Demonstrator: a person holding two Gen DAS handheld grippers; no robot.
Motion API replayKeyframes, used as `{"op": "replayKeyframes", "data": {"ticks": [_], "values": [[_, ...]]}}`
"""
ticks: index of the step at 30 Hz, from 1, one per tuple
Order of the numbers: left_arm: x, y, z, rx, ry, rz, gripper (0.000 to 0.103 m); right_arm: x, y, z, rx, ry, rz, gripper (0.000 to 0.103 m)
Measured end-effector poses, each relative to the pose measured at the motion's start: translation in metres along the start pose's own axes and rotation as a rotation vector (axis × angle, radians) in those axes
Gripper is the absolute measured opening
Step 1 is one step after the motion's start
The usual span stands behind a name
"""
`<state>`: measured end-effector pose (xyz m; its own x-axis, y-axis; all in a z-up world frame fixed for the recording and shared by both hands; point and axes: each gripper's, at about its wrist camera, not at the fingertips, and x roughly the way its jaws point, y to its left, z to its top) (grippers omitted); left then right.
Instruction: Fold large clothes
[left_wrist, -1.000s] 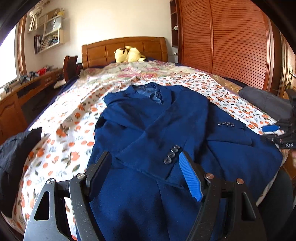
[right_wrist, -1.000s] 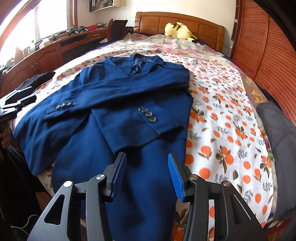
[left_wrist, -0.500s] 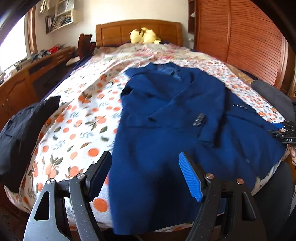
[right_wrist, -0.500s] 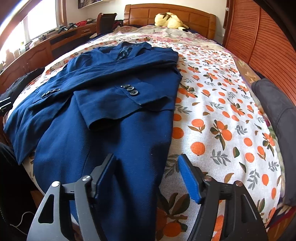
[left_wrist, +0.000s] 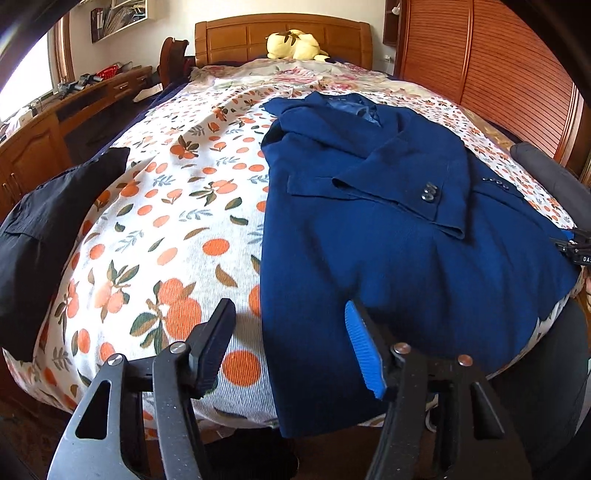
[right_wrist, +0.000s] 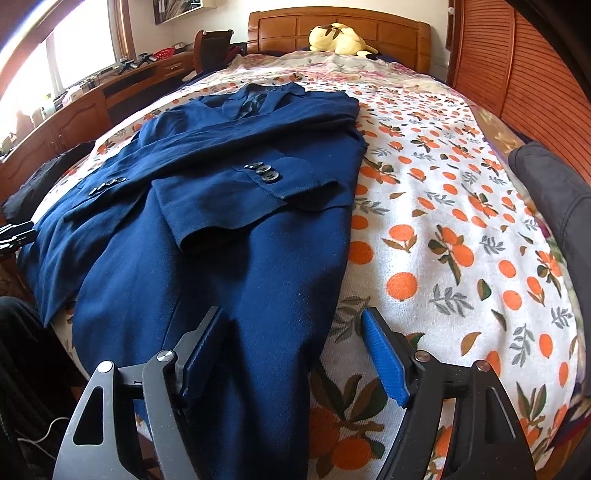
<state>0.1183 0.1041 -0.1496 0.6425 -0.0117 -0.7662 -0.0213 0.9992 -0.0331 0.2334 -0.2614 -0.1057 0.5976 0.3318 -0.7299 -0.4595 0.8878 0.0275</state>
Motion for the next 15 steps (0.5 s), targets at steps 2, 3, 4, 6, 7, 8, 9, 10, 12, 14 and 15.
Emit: {"op": "replayKeyframes", "data": {"ticks": [2, 3, 4, 6, 7, 8, 9, 10, 12, 14, 15], "values": [[0.000, 0.000, -0.003, 0.002, -0.001, 0.000, 0.063, 0.001, 0.001, 0.001, -0.001, 0.003, 0.000, 0.076], [-0.001, 0.000, -0.005, 0.001, -0.002, -0.002, 0.063, 0.001, 0.001, 0.001, 0.000, 0.004, -0.001, 0.076], [-0.002, 0.001, -0.006, -0.002, -0.004, -0.004, 0.063, 0.001, 0.002, 0.002, 0.000, 0.007, -0.002, 0.076], [-0.004, 0.001, -0.010, -0.008, -0.009, -0.019, 0.057, 0.000, 0.005, 0.002, -0.002, 0.012, -0.003, 0.076], [-0.005, 0.001, -0.011, -0.009, -0.011, -0.027, 0.052, -0.002, 0.007, 0.002, -0.006, 0.014, -0.003, 0.076], [-0.007, 0.000, -0.013, -0.007, -0.013, -0.035, 0.046, -0.003, 0.008, 0.001, -0.011, 0.015, -0.002, 0.076], [-0.008, -0.002, -0.015, 0.000, -0.015, -0.044, 0.043, -0.005, 0.009, 0.000, -0.014, 0.016, 0.002, 0.076], [-0.009, -0.004, -0.017, 0.005, -0.015, -0.048, 0.040, -0.007, 0.010, -0.001, -0.016, 0.017, 0.005, 0.075], [-0.010, -0.006, -0.020, 0.014, -0.016, -0.046, 0.039, -0.010, 0.012, -0.003, -0.019, 0.017, 0.012, 0.073], [-0.010, -0.005, -0.022, 0.010, -0.017, -0.052, 0.039, -0.012, 0.013, -0.006, -0.018, 0.010, 0.017, 0.071], [-0.009, -0.004, -0.022, 0.004, -0.016, -0.057, 0.039, -0.011, 0.013, -0.008, -0.015, 0.008, 0.016, 0.070]]}}
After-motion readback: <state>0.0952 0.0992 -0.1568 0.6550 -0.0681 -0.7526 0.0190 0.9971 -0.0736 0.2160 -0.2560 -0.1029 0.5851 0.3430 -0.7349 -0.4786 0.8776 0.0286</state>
